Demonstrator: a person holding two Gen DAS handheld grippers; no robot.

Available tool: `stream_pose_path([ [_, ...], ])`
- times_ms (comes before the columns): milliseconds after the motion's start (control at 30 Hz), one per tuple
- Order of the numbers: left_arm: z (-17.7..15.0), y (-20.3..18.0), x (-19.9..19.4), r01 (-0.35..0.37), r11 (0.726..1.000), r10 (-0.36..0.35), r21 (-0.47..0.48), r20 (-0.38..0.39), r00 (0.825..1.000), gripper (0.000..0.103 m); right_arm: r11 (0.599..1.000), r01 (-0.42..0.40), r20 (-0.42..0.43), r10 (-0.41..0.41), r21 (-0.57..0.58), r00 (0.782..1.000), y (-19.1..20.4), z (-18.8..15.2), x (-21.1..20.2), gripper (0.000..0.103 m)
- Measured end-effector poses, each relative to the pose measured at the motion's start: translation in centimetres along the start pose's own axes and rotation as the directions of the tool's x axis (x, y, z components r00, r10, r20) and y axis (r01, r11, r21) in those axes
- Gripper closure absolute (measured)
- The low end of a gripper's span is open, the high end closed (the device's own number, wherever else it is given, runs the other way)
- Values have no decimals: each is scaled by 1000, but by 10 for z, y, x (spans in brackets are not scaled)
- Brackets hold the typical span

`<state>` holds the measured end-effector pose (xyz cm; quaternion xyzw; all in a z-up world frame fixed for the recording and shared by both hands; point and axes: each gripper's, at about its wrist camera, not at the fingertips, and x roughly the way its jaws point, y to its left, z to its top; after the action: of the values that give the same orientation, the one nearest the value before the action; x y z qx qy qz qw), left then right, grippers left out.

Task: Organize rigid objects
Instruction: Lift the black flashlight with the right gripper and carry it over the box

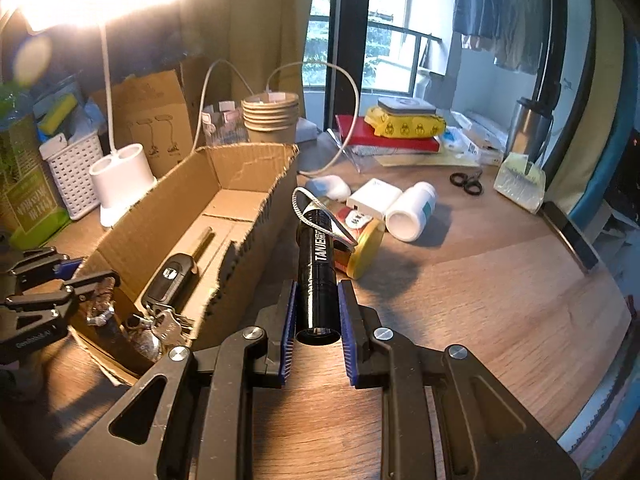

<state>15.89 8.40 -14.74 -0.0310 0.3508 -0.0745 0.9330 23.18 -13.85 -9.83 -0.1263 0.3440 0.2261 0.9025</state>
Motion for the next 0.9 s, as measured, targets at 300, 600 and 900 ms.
stream_pose_path([
  [300, 0, 0, 0, 0, 1000, 0, 0, 0, 1000, 78, 1000, -10, 36, 11, -20, 999, 8, 8, -17, 81],
  [600, 0, 0, 0, 0, 1000, 0, 0, 0, 1000, 78, 998, -34, 75, 37, -43, 996, 21, 17, -31, 81],
  [900, 0, 0, 0, 0, 1000, 0, 0, 0, 1000, 78, 992, -91, 93, 99, -84, 991, 45, 23, -37, 81],
])
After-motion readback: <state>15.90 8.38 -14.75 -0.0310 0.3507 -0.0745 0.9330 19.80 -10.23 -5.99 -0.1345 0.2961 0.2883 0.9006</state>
